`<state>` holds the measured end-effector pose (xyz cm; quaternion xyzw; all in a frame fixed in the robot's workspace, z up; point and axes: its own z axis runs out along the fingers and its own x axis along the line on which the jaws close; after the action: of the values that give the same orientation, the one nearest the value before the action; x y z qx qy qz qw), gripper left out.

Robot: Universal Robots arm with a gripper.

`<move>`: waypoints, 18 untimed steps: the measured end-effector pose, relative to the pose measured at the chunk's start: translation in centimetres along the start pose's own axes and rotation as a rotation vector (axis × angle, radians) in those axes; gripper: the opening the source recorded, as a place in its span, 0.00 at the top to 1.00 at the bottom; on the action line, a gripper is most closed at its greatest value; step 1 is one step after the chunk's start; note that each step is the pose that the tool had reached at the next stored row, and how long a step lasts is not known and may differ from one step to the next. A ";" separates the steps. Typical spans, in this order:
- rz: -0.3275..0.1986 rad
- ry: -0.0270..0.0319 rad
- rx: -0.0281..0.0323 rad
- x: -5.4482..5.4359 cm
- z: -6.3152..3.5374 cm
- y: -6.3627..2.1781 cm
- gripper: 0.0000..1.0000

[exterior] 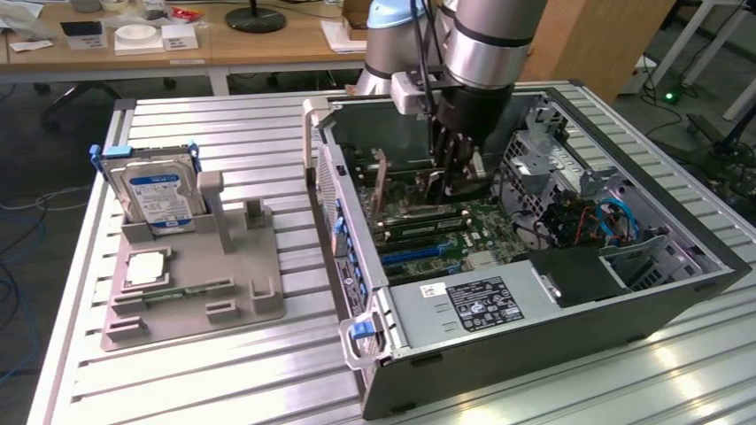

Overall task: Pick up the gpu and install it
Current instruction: 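Insert the gpu into the slot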

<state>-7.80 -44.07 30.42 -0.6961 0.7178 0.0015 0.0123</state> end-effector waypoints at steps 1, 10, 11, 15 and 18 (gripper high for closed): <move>0.000 0.0000 0.0000 0.1 0.18 0.00 0.72; 0.002 0.0002 -0.0001 0.8 1.66 0.64 0.72; 0.002 0.0000 0.0000 1.0 1.81 0.64 0.72; 0.004 -0.0002 0.0002 1.5 2.48 0.83 0.72; 0.005 0.0000 0.0002 1.5 3.01 1.34 0.72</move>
<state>-9.14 -45.47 27.37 -0.6944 0.7195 0.0015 0.0124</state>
